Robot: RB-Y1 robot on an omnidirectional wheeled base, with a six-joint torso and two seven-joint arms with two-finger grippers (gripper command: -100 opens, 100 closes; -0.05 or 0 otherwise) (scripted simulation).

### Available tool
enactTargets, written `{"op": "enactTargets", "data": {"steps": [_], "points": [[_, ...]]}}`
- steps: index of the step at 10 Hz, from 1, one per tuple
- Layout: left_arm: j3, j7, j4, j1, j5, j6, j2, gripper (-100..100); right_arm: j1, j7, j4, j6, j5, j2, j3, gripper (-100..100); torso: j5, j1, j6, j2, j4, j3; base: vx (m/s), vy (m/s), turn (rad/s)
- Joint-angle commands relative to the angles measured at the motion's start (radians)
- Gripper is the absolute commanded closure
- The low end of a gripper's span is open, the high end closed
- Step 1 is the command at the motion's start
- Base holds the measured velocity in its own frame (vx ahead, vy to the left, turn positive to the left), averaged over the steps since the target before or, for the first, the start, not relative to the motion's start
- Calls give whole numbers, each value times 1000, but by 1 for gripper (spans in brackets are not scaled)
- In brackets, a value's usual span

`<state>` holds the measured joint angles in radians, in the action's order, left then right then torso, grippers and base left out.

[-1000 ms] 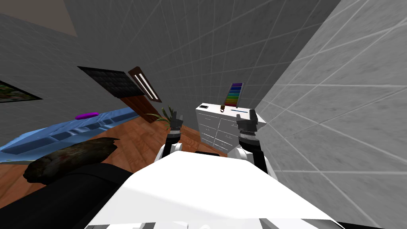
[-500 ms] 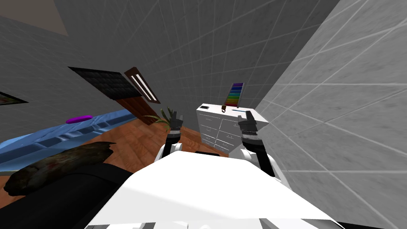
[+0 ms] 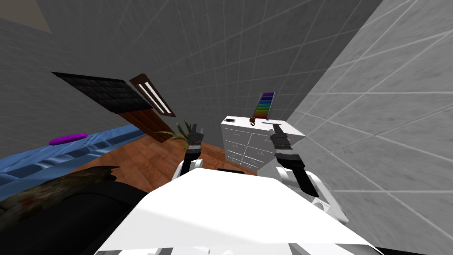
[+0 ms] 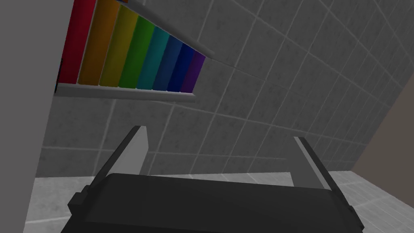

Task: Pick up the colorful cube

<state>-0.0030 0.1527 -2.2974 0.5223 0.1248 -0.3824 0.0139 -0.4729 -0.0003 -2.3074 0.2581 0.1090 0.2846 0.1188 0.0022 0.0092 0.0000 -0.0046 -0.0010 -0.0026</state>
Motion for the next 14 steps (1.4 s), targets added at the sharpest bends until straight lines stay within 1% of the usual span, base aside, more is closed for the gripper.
{"op": "enactTargets", "data": {"steps": [1, 5, 6, 8, 9, 10, 13, 14], "points": [[0, 0, 0, 0, 0, 0, 0, 0, 9, 24, 8, -38, 9, 50, 44, -100, 0, 0, 0, 0, 0, 0, 62, 144, -90], [0, 0, 0, 0, 0, 0, 0, 0, 13, 82, 26, -126, 41, 169, 140, -100, 0, 2, 0, -1, 0, -1, 69, 166, -95], [0, 0, 0, 0, 0, 0, 0, 0, 13, 82, 26, -126, 41, 175, 140, -100, 0, 1, 0, 0, 0, 0, 25, 104, -21], [0, 0, 0, 0, 0, 0, 0, 0, 9, 106, 41, -168, 59, 240, 184, -100, -1, -4, 0, 2, 0, 1, 23, 103, -54], [0, 0, 0, 0, 0, 0, 0, 0, 6, 117, 50, -189, 69, 270, 203, -100, -1, -3, 0, 2, 0, 1, 44, 144, -59], [0, 0, 0, 0, 0, 0, 0, 0, 6, 117, 50, -189, 69, 278, 203, -100, 0, -1, 0, 1, 0, 1, 37, 100, -26], [0, 0, 0, 0, 0, 0, 0, 0, -12, 141, 87, -248, 103, 374, 254, -100, -1, -3, 0, 2, 0, 1, 22, 111, -30], [0, 0, 0, 0, 0, 0, 0, 0, -12, 141, 87, -248, 103, 389, 254, -100, 0, -2, 0, 3, 0, 1, 18, 86, -12]]}}
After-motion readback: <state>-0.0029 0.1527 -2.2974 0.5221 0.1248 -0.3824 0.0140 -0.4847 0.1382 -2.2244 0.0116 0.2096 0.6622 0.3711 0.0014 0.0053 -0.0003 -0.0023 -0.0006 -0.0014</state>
